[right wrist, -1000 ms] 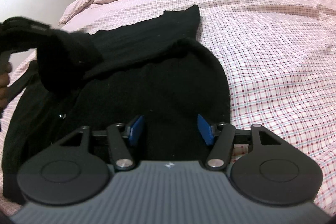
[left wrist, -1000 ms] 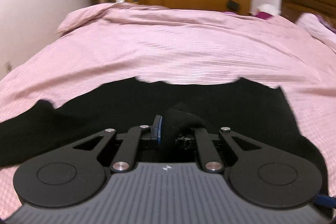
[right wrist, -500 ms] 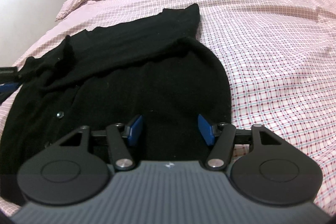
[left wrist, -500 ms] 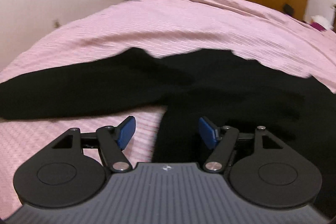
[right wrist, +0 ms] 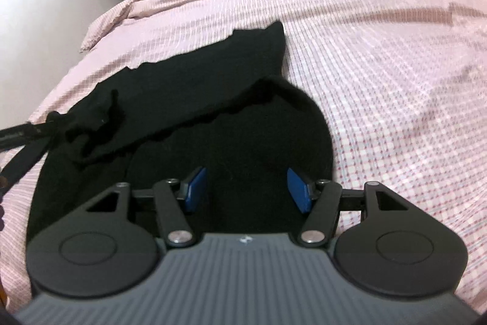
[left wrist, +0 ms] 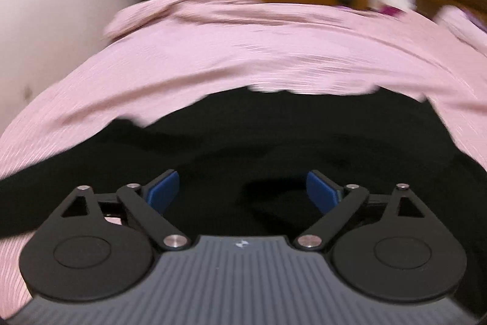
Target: Fold small clothes
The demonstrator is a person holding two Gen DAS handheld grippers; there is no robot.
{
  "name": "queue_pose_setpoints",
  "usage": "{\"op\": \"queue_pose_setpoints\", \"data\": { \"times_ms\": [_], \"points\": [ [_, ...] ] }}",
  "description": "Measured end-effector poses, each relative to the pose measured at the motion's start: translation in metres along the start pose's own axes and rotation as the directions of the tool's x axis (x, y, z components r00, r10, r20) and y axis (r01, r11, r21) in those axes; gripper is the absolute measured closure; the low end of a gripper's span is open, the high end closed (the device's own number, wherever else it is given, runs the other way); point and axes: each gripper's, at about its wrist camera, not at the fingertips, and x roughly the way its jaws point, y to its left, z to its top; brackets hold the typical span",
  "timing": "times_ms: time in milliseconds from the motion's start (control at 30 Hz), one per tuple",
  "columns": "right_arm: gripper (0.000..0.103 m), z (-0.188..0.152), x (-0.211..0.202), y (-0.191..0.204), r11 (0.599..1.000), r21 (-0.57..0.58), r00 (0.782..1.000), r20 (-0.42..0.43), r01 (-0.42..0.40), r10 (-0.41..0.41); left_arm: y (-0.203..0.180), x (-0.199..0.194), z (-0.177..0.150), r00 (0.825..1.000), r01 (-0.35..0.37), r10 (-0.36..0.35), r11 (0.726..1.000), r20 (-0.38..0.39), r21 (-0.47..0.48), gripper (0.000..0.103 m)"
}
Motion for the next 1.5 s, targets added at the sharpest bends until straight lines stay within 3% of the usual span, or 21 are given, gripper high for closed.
{"op": "queue_pose_setpoints", "data": {
  "times_ms": [133,233,300,367,467,633,733,867,967,1100,1267,1500],
  "points": [
    [0.042,-0.001,0.001,-0.004,1.0,-0.001,1.0,0.003,0.014,-0.014,-0.05,0.025,-0.003,0.995,0.095,-0.096,0.982,-0.004,0.165,0.003],
    [0.042,-0.007,0.008,-0.008,1.0,0.015,1.0,-0.024,0.019,-0.019,-0.078,0.058,-0.012,1.0,-0.002,-0.001,0.962,0.011,0.273,0.005],
    [0.043,-0.012,0.013,-0.01,1.0,0.016,0.999,-0.031,0.018,-0.018,-0.08,0.069,-0.014,0.999,-0.05,0.044,0.96,0.028,0.274,0.024],
    [0.043,-0.015,0.013,-0.01,1.0,0.003,1.0,-0.024,0.015,-0.015,-0.07,0.074,-0.011,0.998,-0.061,0.059,0.976,0.011,0.211,0.054],
    [0.043,-0.017,0.016,-0.01,1.0,-0.011,1.0,-0.018,0.015,-0.015,-0.038,0.069,-0.002,0.998,-0.068,0.066,0.996,0.019,0.064,0.067],
    [0.042,-0.019,0.018,-0.008,0.999,-0.025,1.0,-0.006,0.021,-0.021,0.015,0.05,0.0,0.983,-0.171,0.175,0.983,0.056,-0.071,0.069],
    [0.042,-0.018,0.018,-0.005,0.999,-0.04,1.0,-0.01,0.028,-0.028,0.045,0.051,-0.006,0.971,-0.236,0.238,0.965,0.007,-0.114,0.069],
    [0.04,-0.011,0.017,-0.004,0.999,-0.028,1.0,-0.023,0.016,-0.017,0.085,0.043,-0.026,0.966,-0.258,0.251,0.943,-0.06,-0.209,0.069],
    [0.04,-0.002,0.014,-0.008,0.999,0.004,0.999,0.0,-0.046,0.046,0.109,0.034,-0.033,0.98,-0.201,0.187,0.933,-0.074,-0.298,0.069],
    [0.04,0.014,0.017,-0.014,0.994,0.073,0.997,0.022,-0.081,0.08,0.119,0.028,-0.031,0.995,-0.102,0.102,0.926,-0.021,-0.364,0.067],
    [0.04,0.037,0.03,-0.011,0.999,0.009,0.996,0.079,-0.039,0.038,0.11,0.041,-0.02,0.996,-0.082,0.094,0.925,0.013,-0.371,0.049],
    [0.04,0.08,0.074,-0.019,1.0,0.014,0.995,0.101,0.001,-0.003,0.103,0.038,-0.015,0.996,0.015,0.019,0.921,0.085,-0.389,0.043]
  ]
}}
